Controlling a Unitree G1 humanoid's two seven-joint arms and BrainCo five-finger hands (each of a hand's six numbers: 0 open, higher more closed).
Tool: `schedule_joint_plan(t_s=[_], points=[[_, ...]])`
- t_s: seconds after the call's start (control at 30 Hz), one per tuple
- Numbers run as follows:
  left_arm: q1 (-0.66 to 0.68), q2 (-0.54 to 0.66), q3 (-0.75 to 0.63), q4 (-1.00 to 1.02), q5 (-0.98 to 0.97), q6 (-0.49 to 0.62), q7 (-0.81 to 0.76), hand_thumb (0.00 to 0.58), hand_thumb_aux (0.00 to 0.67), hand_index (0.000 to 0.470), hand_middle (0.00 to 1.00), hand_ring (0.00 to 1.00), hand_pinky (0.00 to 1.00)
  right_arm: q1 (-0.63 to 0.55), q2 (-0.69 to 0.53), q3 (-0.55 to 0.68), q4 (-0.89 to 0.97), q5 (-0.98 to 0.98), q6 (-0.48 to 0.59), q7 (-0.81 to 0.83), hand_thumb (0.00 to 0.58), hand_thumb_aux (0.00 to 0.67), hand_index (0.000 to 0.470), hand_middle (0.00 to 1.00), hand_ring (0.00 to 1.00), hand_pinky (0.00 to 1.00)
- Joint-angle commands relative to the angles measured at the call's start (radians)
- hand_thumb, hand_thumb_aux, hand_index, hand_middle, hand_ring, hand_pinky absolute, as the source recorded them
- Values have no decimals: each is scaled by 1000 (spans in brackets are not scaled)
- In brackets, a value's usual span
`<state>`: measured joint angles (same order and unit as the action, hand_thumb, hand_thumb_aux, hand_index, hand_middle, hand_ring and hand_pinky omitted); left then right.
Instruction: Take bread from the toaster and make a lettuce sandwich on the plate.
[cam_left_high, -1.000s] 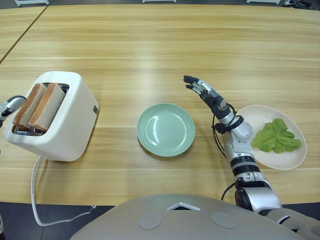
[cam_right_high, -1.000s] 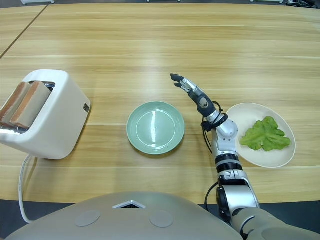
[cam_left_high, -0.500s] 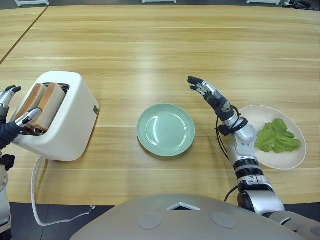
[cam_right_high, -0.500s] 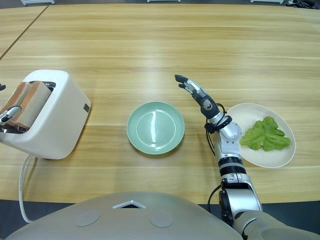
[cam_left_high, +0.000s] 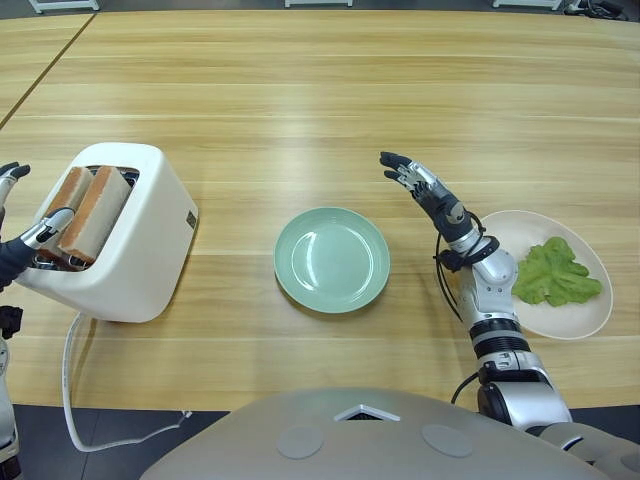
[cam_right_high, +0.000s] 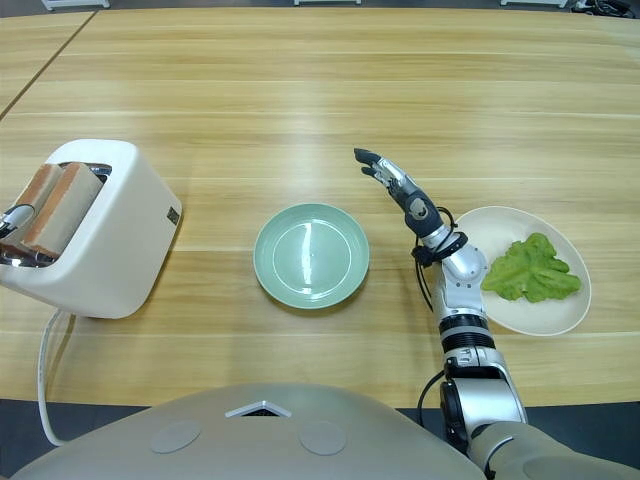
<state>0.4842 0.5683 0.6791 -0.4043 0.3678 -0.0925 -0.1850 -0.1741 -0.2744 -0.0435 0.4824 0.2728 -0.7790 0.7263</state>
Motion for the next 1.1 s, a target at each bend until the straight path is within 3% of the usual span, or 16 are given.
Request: schedule_joint_plan(t_s=[0.03, 0.1, 0.23, 0.47, 0.57, 0.7, 0.8, 0.93, 1.1], points=[[14, -4, -16, 12, 2, 0, -12, 198, 126, 88, 0, 0, 0, 9, -13, -4, -12, -10, -1, -5, 0, 0, 0, 0, 0, 0], [16, -3, -16, 17, 3, 2, -11, 234, 152, 107, 0, 0, 0, 10, -14, -5, -14, -10, -1, -6, 0, 0, 0, 0, 0, 0], [15, -2, -8, 18, -1, 1, -5, 241, 158, 111, 0, 0, 0, 12, -17, -7, -17, -10, -1, -7, 0, 0, 0, 0, 0, 0], [15, -7, 20, 16, -18, -5, 7, 201, 129, 90, 0, 0, 0, 14, -20, -8, -20, -9, -1, -8, 0, 0, 0, 0, 0, 0], [19, -7, 25, 28, -21, -9, 9, 216, 139, 98, 0, 0, 0, 15, -21, -6, -21, -9, -2, -10, 0, 0, 0, 0, 0, 0], [17, 0, 16, 50, -17, -11, 5, 307, 210, 147, 0, 0, 0, 15, -22, -6, -27, -9, 0, -12, 0, 0, 0, 0, 0, 0], [21, 0, 1, 57, -10, -13, 0, 413, 310, 217, 0, 0, 0, 17, -23, -5, -31, -10, 0, -13, 0, 0, 0, 0, 0, 0], [36, -3, -4, 59, -2, -11, -2, 443, 344, 241, 0, 0, 0, 18, -24, -4, -36, -7, 3, -11, 0, 0, 0, 0, 0, 0], [41, -3, -14, 49, -3, -14, -3, 425, 323, 227, 0, 0, 0, 27, -27, -5, -50, -4, 6, -12, 0, 0, 0, 0, 0, 0]])
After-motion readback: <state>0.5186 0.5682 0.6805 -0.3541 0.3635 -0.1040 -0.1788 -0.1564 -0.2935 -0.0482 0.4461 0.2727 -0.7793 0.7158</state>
